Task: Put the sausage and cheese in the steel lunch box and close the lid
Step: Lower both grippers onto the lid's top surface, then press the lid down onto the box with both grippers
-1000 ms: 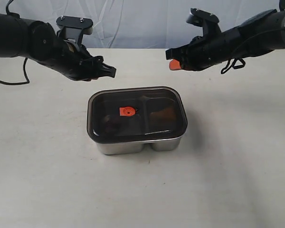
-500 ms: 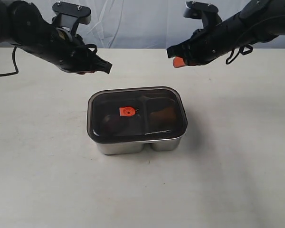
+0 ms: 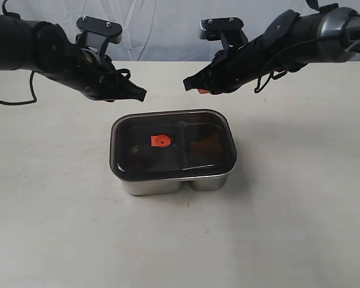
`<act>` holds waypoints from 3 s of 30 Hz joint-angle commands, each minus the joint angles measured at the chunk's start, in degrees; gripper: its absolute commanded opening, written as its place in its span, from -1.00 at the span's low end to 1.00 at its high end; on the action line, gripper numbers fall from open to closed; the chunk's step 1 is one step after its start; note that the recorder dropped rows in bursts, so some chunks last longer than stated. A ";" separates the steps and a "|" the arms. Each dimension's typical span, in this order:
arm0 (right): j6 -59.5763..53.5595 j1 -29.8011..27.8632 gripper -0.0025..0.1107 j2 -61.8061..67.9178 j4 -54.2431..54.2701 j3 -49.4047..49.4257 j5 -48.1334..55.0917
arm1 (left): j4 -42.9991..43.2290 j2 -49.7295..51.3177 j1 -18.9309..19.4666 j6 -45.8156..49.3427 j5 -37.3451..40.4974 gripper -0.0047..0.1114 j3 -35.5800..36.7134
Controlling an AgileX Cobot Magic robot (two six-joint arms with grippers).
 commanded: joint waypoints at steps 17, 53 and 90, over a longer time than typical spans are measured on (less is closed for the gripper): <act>-0.01 0.44 -0.97 1.54 -0.11 -0.58 6.52 | -7.56 2.10 -0.04 5.78 6.28 -0.92 -0.22; 10.75 0.42 -0.97 -7.00 -12.77 -0.58 15.82 | -18.92 -5.93 -0.36 13.79 16.04 -0.92 0.39; 14.32 0.42 -0.97 1.11 -12.90 -0.44 21.92 | -17.69 -2.81 -5.63 13.56 21.39 -0.92 6.71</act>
